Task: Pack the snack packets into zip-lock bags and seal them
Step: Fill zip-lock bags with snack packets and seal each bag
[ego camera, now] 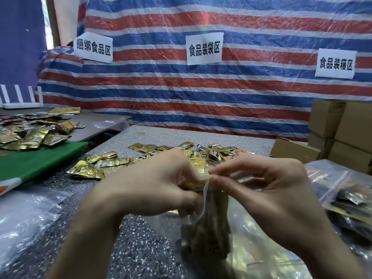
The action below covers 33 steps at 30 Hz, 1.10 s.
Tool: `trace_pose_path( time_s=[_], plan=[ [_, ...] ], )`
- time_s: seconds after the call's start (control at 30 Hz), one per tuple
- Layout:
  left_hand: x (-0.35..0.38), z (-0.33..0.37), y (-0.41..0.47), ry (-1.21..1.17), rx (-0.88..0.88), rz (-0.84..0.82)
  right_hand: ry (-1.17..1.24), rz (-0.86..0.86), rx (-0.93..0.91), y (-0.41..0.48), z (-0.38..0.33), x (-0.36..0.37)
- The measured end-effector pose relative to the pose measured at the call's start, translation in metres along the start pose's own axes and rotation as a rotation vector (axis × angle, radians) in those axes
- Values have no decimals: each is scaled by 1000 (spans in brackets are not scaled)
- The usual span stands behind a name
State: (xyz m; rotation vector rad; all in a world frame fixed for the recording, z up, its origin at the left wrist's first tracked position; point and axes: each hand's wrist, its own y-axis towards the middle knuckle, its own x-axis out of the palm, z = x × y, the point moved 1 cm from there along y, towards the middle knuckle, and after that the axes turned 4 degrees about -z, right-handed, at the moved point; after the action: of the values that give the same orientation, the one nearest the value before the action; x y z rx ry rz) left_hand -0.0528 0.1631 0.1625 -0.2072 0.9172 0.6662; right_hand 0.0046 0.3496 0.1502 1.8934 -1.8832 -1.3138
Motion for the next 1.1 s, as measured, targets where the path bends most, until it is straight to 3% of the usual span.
trace_pose_path(
  time_s=[0.13,0.3,0.47,0.6,0.77,0.9,1.1],
  plan=[
    [-3,3,4,-140,72,161,67,6,30,0,-2,-4],
    [10,3,21,-378,34,297,95,49,7,0,-3,-7],
    [21,2,29,-309,79,183,2,55,2,1,-3,-15],
    [19,-2,26,-138,-18,-36,-22,37,1,2,-4,-12],
    [-14,-28,3,-139,-75,63,-2,115,67,1,-2,-20],
    [-23,-47,-11,-174,-54,-102,53,218,136,1,-2,-28],
    [-28,-49,-11,-241,41,92,41,66,350,0,2,-41]
  ],
)
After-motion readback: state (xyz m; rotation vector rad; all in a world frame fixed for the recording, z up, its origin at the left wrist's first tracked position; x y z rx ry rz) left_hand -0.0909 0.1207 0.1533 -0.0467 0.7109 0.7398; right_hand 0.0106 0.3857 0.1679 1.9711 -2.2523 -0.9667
